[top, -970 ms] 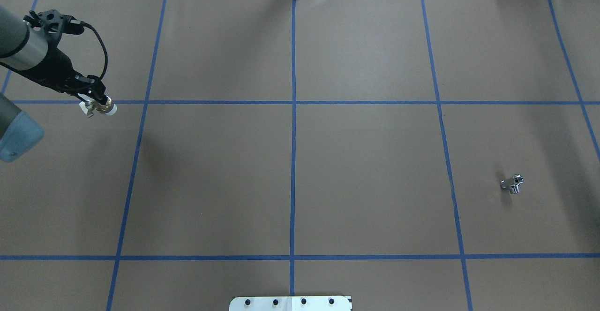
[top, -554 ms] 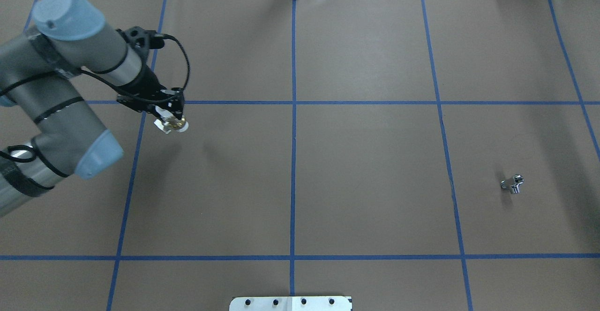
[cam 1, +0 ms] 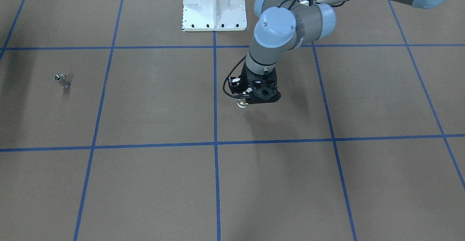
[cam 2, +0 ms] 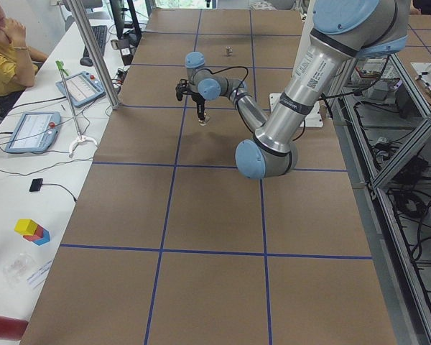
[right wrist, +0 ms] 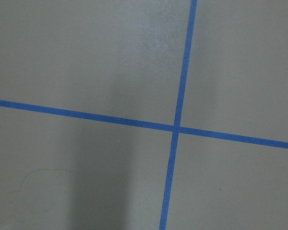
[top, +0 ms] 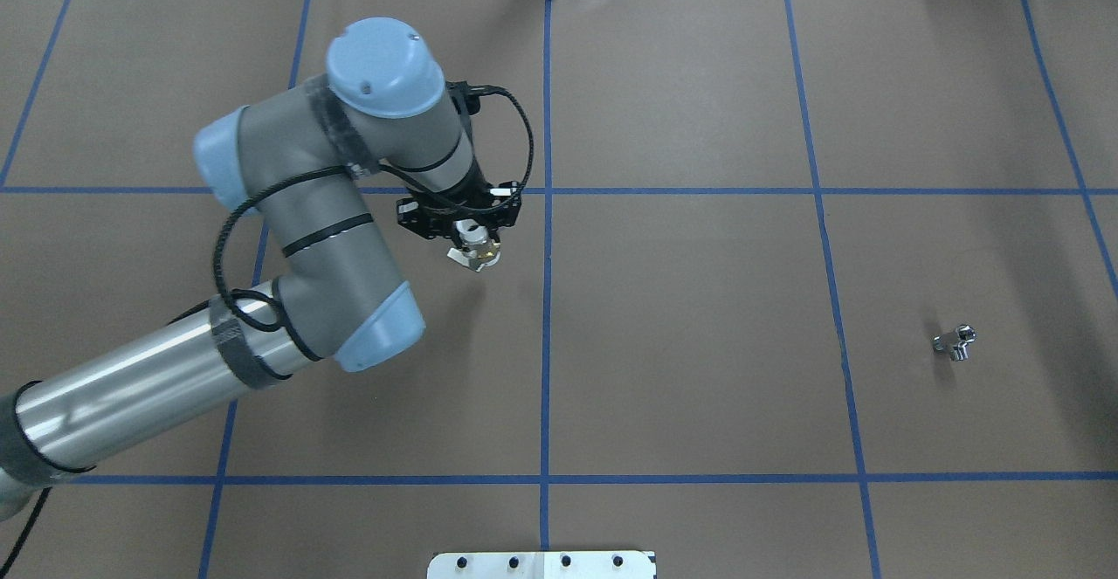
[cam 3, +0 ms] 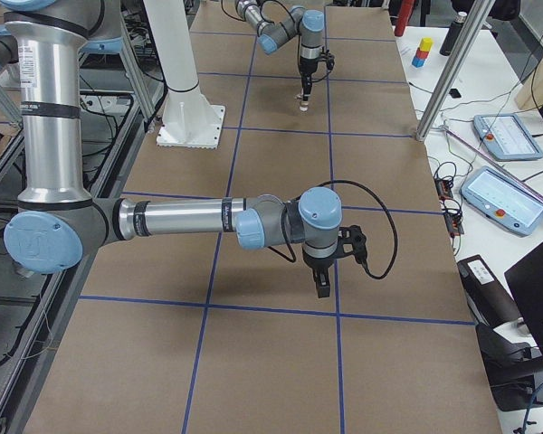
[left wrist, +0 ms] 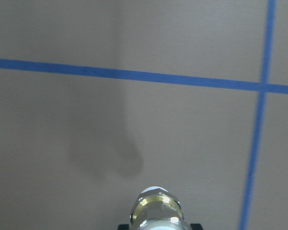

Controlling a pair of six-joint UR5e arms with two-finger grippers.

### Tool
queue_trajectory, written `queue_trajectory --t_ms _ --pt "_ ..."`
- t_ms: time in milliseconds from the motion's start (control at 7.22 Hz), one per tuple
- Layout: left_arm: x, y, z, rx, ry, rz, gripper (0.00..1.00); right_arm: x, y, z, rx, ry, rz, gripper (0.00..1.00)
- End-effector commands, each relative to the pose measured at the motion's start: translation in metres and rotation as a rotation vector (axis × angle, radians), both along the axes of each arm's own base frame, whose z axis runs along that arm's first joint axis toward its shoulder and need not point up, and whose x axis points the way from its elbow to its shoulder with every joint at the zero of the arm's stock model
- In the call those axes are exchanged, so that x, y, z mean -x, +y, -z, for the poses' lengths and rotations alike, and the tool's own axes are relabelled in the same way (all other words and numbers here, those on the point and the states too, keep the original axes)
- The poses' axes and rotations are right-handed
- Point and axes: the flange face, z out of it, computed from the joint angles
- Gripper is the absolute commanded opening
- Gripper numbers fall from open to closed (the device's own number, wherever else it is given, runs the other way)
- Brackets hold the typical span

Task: Assemble PPR valve and pipe with both arms
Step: 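Carry the valve fitting with the left gripper to the table center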

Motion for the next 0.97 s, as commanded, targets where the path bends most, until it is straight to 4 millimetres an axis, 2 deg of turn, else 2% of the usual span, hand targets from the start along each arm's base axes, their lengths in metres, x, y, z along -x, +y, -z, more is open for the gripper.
queue_trajectory --t_ms 0,139,554,831 --pt "-0.055 -0.003 0.045 0.035 -0.028 0.063 0.0 0.001 0.0 0.0 0.002 0.0 0.002 1.0" --pt "-0.068 0.003 0.047 0.024 -0.045 0.079 0.0 0.003 0.0 0.0 0.006 -0.001 -0.003 1.0" --pt "-0.079 0.011 0.038 0.022 -0.059 0.059 0.01 0.004 -0.001 0.0 0.009 -0.002 -0.003 1.0" --pt "-0.081 0.012 0.034 0.01 -0.069 0.066 0.05 0.005 -0.002 0.002 0.008 -0.002 -0.001 1.0"
